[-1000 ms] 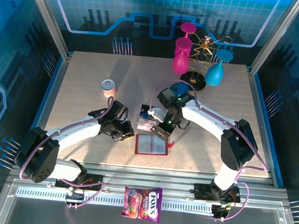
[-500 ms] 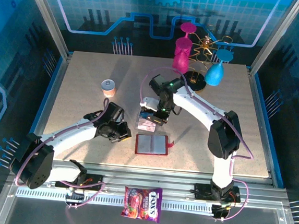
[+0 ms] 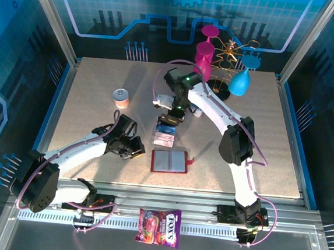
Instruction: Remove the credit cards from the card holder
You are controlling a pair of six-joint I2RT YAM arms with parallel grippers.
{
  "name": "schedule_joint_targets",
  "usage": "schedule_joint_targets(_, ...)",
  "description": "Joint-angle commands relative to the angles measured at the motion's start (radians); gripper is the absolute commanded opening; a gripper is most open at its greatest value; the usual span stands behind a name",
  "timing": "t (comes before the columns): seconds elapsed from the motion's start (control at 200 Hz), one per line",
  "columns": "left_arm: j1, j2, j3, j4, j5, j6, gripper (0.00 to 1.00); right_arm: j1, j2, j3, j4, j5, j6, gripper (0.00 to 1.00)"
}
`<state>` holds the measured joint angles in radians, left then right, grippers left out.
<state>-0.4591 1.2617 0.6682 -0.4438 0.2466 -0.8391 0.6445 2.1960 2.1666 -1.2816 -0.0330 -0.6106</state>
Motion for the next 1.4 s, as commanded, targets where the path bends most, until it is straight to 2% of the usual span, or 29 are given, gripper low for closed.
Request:
schedule_joint_targets(0.0, 0.014, -0.012, -0.012, -0.019, -0.006, -0.014, 0.13, -0.011, 0.057, 0.079, -0.079, -0.005, -0.028, 0.0)
schedule_joint_targets(0.225, 0.028, -0.005, -0.005, -0.024, 0.0, -0.005, 0.13, -0.015, 0.124, 0.17, -0.101, -0.013, -0.037, 0.0)
schedule_joint_targets(0.69, 0.036, 0.002, 0.001, -0.026, 0.007, -0.004, 0.13, -0.035, 0.171, 0.173, -0.132, -0.021, -0.077, 0.0)
schedule_joint_targets(1.396, 0.04, -0.001, -0.003, -0.035, 0.006, -0.004, 0.12, -0.049, 0.248, 0.243, -0.121, 0.065, -0.155, 0.02)
